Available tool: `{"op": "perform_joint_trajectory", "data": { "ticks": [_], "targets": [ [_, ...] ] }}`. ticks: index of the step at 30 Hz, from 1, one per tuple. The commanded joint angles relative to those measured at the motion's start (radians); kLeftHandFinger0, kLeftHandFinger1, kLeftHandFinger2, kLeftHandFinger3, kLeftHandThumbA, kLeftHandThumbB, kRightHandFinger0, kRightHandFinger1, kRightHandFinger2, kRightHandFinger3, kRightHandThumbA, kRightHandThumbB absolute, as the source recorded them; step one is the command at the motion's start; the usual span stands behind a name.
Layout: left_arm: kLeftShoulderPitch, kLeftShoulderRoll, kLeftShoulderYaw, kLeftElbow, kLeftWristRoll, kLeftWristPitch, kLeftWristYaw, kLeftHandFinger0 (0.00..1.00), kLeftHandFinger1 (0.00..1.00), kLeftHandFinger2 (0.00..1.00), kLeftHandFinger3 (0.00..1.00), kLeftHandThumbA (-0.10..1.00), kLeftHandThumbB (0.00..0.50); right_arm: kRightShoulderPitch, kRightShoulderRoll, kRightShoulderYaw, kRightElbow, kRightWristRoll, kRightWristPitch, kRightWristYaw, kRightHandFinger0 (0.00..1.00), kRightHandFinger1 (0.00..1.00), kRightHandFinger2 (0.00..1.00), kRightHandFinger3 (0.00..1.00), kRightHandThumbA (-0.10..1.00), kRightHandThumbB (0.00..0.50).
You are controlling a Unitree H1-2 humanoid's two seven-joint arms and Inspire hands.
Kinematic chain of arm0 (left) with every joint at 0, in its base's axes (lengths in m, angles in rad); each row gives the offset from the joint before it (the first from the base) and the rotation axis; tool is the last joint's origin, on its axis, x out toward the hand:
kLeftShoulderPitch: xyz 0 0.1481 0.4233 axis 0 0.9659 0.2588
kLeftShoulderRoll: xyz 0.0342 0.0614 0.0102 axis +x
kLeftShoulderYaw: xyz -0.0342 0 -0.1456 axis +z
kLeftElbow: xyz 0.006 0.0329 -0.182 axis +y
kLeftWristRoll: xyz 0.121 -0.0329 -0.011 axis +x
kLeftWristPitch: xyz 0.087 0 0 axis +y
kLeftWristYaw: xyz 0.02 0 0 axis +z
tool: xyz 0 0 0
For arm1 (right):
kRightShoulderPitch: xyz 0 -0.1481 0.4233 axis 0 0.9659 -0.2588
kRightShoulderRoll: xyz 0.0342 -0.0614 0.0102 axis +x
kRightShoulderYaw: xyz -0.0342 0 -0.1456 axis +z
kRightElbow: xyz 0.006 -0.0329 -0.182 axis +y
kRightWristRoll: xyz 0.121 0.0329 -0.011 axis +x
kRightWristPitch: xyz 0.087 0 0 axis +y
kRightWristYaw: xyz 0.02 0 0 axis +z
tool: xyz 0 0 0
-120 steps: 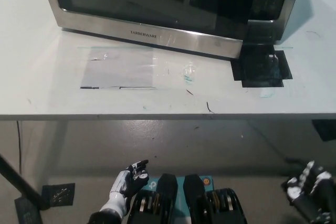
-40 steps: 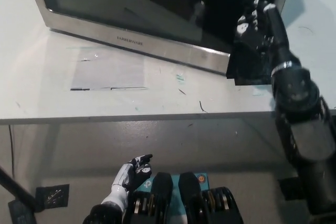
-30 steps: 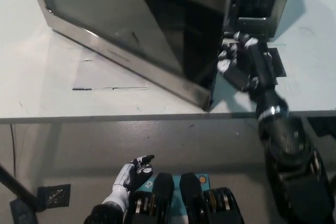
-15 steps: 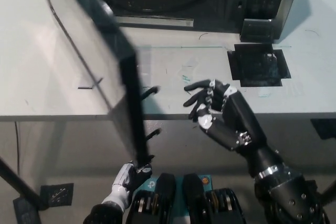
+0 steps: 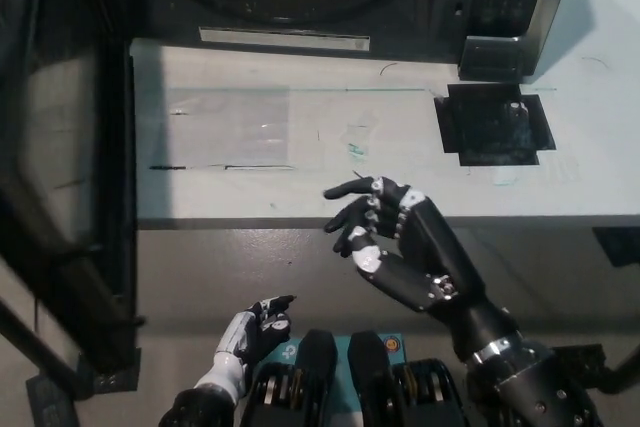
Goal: A microwave is kept infront of the robot with its door slightly ajar. The robot uses its right hand to push the door towards the left to open it.
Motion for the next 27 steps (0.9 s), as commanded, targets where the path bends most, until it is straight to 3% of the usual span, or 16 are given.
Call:
{"op": "perform_joint_trajectory", "data": {
  "ticks": [1, 7, 8, 12, 14, 15, 19, 21, 27],
  "targets": [
    [-0.039, 0.002, 0.003, 0.003, -0.005, -0.026, -0.007, 0.9, 0.88, 0.89, 0.74, 0.21, 0.293, 0.036, -0.026, -0.052, -0.022, 0.034, -0.04, 0.012, 0.35, 0.38, 0.46, 0.64, 0.15, 0.116],
    [-0.043, 0.002, 0.004, 0.005, -0.005, -0.032, -0.007, 0.84, 0.83, 0.84, 0.69, 0.18, 0.284, 0.129, -0.086, -0.137, 0.028, 0.024, -0.104, 0.006, 0.33, 0.37, 0.45, 0.63, 0.17, 0.123],
    [-0.043, 0.0, 0.006, 0.003, -0.007, -0.031, -0.004, 0.85, 0.84, 0.85, 0.7, 0.17, 0.284, 0.172, -0.102, -0.165, 0.044, 0.026, -0.111, -0.004, 0.31, 0.35, 0.42, 0.59, 0.16, 0.162],
    [-0.043, -0.001, 0.005, 0.004, -0.003, -0.031, 0.0, 0.89, 0.87, 0.87, 0.68, 0.18, 0.301, 0.257, -0.117, -0.212, 0.107, 0.003, -0.173, -0.025, 0.28, 0.32, 0.4, 0.57, 0.17, 0.164],
    [-0.042, -0.001, 0.004, -0.003, 0.001, -0.018, 0.006, 0.9, 0.88, 0.87, 0.68, 0.2, 0.31, 0.276, -0.113, -0.228, 0.131, 0.013, -0.184, -0.023, 0.29, 0.32, 0.4, 0.59, 0.2, 0.172],
    [-0.042, 0.0, 0.004, 0.003, -0.003, -0.038, -0.004, 0.93, 0.9, 0.9, 0.71, 0.18, 0.278, 0.313, -0.107, -0.247, 0.174, 0.012, -0.193, -0.039, 0.29, 0.32, 0.42, 0.62, 0.25, 0.19],
    [-0.042, -0.002, 0.009, 0.001, -0.007, -0.029, 0.001, 0.92, 0.88, 0.87, 0.68, 0.17, 0.298, 0.334, -0.081, -0.282, 0.26, 0.026, -0.252, -0.051, 0.27, 0.3, 0.42, 0.61, 0.2, 0.169],
    [-0.043, -0.002, 0.011, 0.003, -0.011, -0.033, -0.005, 0.88, 0.86, 0.85, 0.67, 0.16, 0.29, 0.333, -0.06, -0.307, 0.323, 0.069, -0.291, -0.04, 0.29, 0.31, 0.4, 0.59, 0.2, 0.197],
    [-0.041, 0.001, 0.005, -0.007, -0.002, -0.021, -0.001, 0.85, 0.84, 0.85, 0.71, 0.18, 0.281, 0.323, -0.031, -0.316, 0.404, 0.029, -0.36, -0.062, 0.29, 0.3, 0.38, 0.59, 0.23, 0.208]
  ]
}}
